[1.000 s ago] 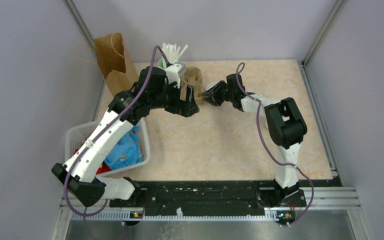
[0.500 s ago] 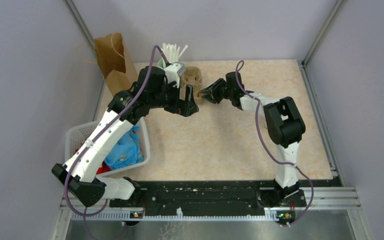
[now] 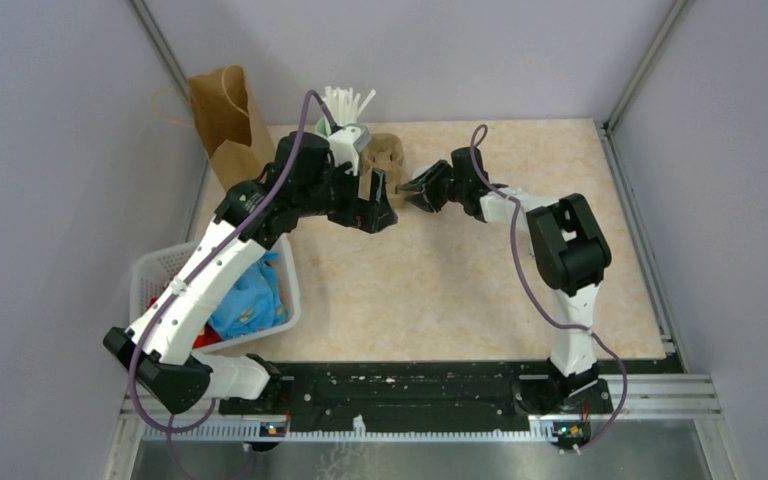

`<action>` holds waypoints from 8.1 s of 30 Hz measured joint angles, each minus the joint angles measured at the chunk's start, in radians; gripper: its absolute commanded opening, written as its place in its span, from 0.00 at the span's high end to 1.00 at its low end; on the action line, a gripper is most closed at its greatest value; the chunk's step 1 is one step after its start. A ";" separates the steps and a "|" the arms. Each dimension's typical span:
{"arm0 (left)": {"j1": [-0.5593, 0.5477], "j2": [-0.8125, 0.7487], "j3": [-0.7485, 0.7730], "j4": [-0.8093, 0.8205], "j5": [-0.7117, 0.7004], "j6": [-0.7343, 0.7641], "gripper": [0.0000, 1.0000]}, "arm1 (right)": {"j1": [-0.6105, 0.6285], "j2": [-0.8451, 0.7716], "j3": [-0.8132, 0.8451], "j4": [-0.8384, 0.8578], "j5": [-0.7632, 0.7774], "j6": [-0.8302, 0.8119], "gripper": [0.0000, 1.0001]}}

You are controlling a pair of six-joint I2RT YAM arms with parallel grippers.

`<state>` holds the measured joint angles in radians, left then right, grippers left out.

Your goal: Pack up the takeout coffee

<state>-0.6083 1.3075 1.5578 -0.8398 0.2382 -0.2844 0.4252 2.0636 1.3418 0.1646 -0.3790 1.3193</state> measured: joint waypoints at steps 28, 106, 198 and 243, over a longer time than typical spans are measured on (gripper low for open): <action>0.012 0.000 0.000 -0.002 0.008 0.004 0.02 | 0.011 0.000 0.010 0.111 0.029 0.050 0.55; 0.043 -0.010 0.000 -0.004 0.035 0.023 0.02 | 0.004 0.066 0.106 0.046 0.127 -0.048 0.69; 0.094 -0.025 0.084 -0.114 -0.010 -0.149 0.02 | 0.065 -0.130 -0.138 -0.023 -0.042 -0.328 0.70; 0.123 -0.025 0.067 -0.105 0.030 -0.137 0.02 | 0.015 -0.086 -0.008 0.004 0.070 -0.256 1.00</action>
<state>-0.4850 1.2827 1.6249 -0.9447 0.2680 -0.4210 0.4404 1.9774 1.3334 0.1684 -0.3088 1.0630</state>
